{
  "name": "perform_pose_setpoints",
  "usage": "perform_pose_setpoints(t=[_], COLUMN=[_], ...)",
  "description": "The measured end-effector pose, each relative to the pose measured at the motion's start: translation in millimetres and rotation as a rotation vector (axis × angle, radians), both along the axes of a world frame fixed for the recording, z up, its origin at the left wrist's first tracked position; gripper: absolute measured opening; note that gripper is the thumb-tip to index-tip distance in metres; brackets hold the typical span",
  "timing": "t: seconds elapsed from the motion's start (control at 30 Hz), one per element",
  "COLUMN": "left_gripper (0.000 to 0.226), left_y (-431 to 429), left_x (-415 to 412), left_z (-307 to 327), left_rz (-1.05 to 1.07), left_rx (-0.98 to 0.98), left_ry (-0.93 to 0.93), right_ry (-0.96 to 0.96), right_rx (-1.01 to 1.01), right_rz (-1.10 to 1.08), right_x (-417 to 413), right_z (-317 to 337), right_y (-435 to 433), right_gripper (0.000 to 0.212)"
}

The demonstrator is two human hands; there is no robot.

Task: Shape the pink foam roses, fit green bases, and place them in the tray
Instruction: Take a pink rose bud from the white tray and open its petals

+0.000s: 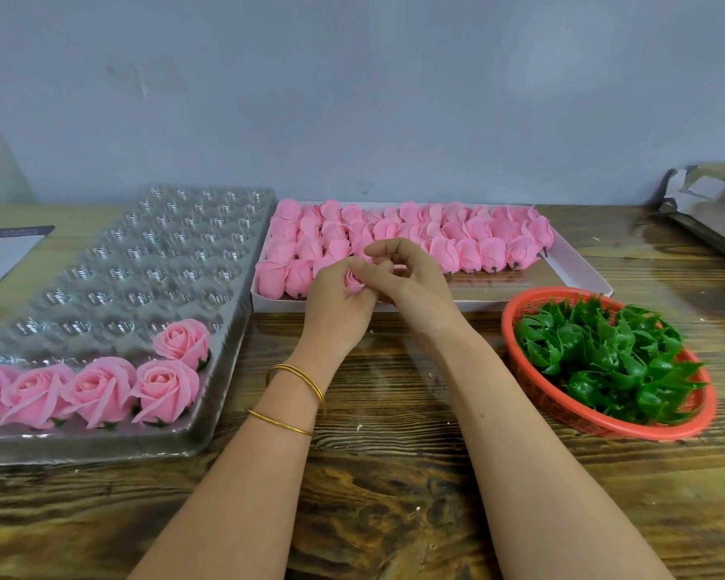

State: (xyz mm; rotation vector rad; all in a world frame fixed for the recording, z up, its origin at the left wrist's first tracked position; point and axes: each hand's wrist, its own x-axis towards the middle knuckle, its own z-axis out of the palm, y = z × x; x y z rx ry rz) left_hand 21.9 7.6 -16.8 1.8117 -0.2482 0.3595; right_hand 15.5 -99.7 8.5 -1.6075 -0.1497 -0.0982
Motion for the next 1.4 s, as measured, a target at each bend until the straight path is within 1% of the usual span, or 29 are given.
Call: perform_pose_setpoints(t=[0.1,0.23,0.47,0.57,0.67,0.77,0.8,0.87,0.93,1.07,1.13,1.27,1.4], left_gripper=[0.023,0.028,0.020,0.022,0.034,0.043,0.046,0.047,0.046,0.032,0.028,0.031,0.031], left_y=[0,0,-1,-1,-1,1,1,1,1,0,0,1,2], left_x=[-1,-2,-3,-3,-3,-1,0,1,2,3,5,7,5], left_z=[1,1,4,4,6,6,6,6,6,4,0,-2,0], left_rz=[-0.009,-0.009,-0.022,0.007,0.052,0.063,0.064,0.070,0.071,0.029,0.025,0.022,0.009], left_rx=[0.016,0.024,0.029,0.043,0.017,-0.028,-0.025,-0.035,-0.081,-0.324,-0.334,-0.330,-0.291], left_ry=[-0.017,-0.030,0.021,0.011,0.000,-0.014,-0.031,-0.062,-0.069,0.075,0.093,0.097,0.098], right_ry=[0.005,-0.004,0.008,0.047,0.078,0.080,0.077,0.079,0.058,0.039,0.022,-0.030,-0.016], right_rx=[-0.006,-0.012,0.004,0.102,0.207,0.321,0.314,0.220,0.102,-0.055,-0.130,-0.134,-0.097], right_rz=[0.016,0.014,0.033,0.045,0.029,0.030,0.030,0.029,0.052,0.198,0.205,0.167,0.191], right_x=[1,2,4,5,8,11,11,11,8,3,1,-1,-1], right_z=[-1,-3,-3,-5,-6,-7,-7,-8,-8,-9,-8,-7,-8], right_y=[0,0,0,0,0,-1,-1,-1,-1,1,3,5,2], right_gripper=[0.023,0.023,0.018,0.018,0.025,0.019,0.020,0.019,0.026,0.045,0.050,0.046,0.037])
